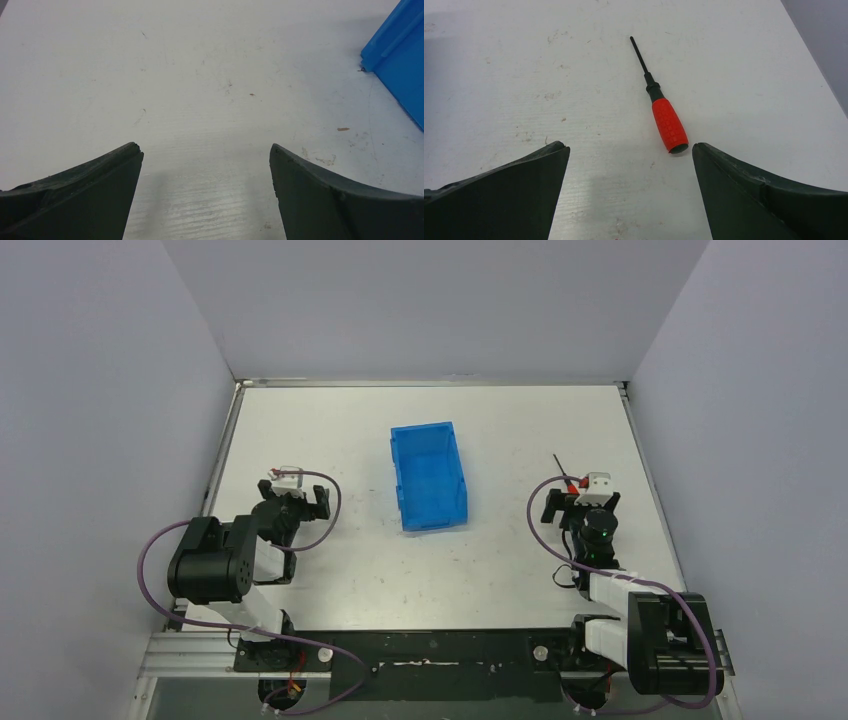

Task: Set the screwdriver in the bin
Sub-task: Pick up the screwdriver from the center of the board.

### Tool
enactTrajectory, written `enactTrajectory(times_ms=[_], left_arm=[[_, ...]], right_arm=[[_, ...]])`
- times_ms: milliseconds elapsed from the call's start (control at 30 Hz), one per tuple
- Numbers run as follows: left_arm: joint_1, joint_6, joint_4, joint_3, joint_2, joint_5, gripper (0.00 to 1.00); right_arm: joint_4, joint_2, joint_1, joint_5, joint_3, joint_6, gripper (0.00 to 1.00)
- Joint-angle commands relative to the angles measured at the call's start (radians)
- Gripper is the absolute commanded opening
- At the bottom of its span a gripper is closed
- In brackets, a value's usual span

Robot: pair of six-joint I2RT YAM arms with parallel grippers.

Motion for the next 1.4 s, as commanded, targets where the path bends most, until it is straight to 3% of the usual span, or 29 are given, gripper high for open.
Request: enactTrajectory(times_ms=[0,700,1067,1367], left_arm=[[-0.005,0.008,0.024,0.010,-0.019,0.001,0.97],[-0.005,0.009,0.024,0.010,-0.020,0.002,0.97],[-0.005,0.008,0.024,0.010,-0.020,0.002,0.97],[-0.005,0.008,0.025,0.010,-0.020,0.002,0.97]], right_arm=[[0.042,-0.004,-0.007,-0.028,0.038,0.003,1.00],[-0.034,-0.080,-0.008,-0.022,0.061,-0.008,1.00],[-0.345,-0.168,-0.007,-0.048,0.250,-0.023,1.00],[-0.706,-0.147,-0.008,0.005,0.548,0.002,1.00]])
